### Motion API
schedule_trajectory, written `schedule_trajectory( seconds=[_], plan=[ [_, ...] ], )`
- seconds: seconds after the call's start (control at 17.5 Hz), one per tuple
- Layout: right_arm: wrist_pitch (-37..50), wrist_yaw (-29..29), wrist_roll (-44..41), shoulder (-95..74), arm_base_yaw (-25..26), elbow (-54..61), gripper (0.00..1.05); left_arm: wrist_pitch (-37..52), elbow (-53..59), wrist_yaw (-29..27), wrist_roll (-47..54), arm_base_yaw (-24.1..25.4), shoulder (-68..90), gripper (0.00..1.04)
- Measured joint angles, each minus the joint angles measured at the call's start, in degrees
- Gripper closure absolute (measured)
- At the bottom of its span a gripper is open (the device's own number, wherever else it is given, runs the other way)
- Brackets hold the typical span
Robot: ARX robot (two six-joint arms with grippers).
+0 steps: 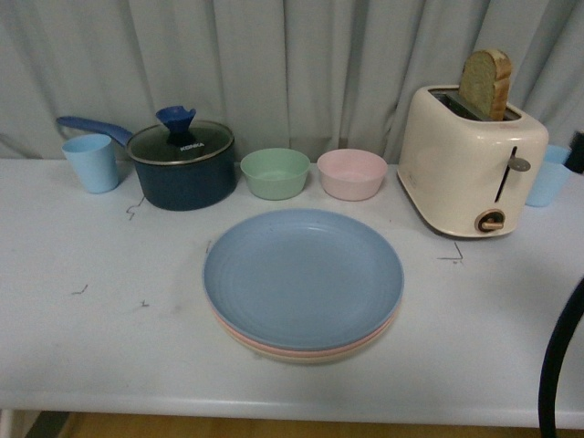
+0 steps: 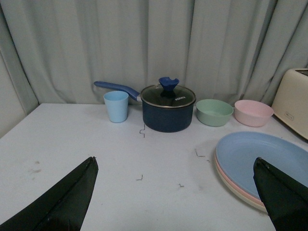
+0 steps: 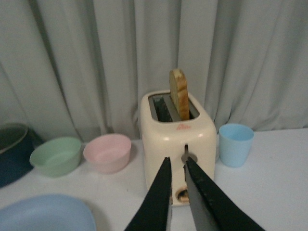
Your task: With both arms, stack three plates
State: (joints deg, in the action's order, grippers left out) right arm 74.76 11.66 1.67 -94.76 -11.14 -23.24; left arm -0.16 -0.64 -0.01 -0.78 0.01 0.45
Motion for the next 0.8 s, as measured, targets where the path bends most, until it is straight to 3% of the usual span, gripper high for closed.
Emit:
schedule_trajectory(
  seconds=[0.06, 0.23, 0.57, 0.63, 0.8],
  plan=[
    [-1.4, -1.6, -0.8, 1.7, 0.7, 4.4, 1.03, 0.0, 0.0, 0.0, 0.0, 0.0, 0.0, 0.07],
    [-4.0, -3.8, -1.3, 12.1, 4.0, 11.2, 1.03, 0.0, 0.0, 0.0, 0.0, 0.0, 0.0, 0.07],
    [-18.6, -8.2, -1.3, 32.6, 7.7, 18.3, 1.03, 0.0, 0.0, 0.0, 0.0, 0.0, 0.0, 0.07],
    [-21.5, -11.0, -1.3, 36.6, 11.1, 19.4, 1.03, 0.0, 0.0, 0.0, 0.0, 0.0, 0.0, 0.07],
    [-29.5, -11.4, -1.3, 46.8, 11.4, 21.5, 1.03, 0.0, 0.0, 0.0, 0.0, 0.0, 0.0, 0.07]
  ],
)
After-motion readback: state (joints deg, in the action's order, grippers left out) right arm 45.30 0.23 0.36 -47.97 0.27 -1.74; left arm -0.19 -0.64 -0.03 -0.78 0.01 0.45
